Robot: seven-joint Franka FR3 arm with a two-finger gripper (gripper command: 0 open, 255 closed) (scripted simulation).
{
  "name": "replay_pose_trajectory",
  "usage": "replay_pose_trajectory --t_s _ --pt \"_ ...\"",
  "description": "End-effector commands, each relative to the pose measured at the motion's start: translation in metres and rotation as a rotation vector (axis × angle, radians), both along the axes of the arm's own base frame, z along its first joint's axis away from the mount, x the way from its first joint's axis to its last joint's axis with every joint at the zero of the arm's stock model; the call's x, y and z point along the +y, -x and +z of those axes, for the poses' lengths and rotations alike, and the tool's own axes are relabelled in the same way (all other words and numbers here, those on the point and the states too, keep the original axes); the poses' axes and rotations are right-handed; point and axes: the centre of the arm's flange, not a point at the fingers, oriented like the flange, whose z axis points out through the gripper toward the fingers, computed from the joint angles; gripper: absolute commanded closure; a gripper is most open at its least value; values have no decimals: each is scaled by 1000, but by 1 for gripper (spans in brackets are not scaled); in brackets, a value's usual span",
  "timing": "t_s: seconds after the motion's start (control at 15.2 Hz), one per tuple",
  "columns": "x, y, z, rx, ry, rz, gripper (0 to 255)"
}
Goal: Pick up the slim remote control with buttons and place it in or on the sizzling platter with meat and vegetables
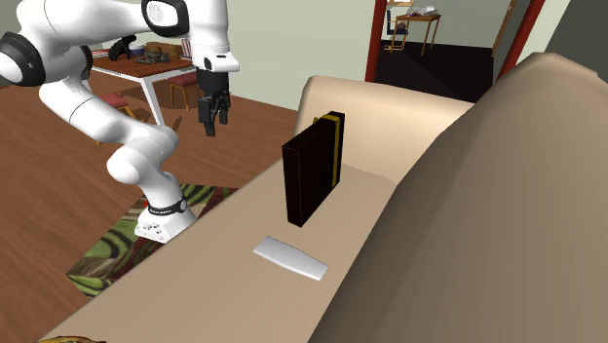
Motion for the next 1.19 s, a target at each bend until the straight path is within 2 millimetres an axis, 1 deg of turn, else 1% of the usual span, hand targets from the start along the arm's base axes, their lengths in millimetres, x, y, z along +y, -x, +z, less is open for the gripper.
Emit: replay_pose_trajectory --t_s 0.0,0.53,1.12 --pt "0 0 0 0 0 0 0" --pt "-46 -59 -68 -61 -4 -130 0" --pt "-107 -122 -140 -131 -8 -275 0"
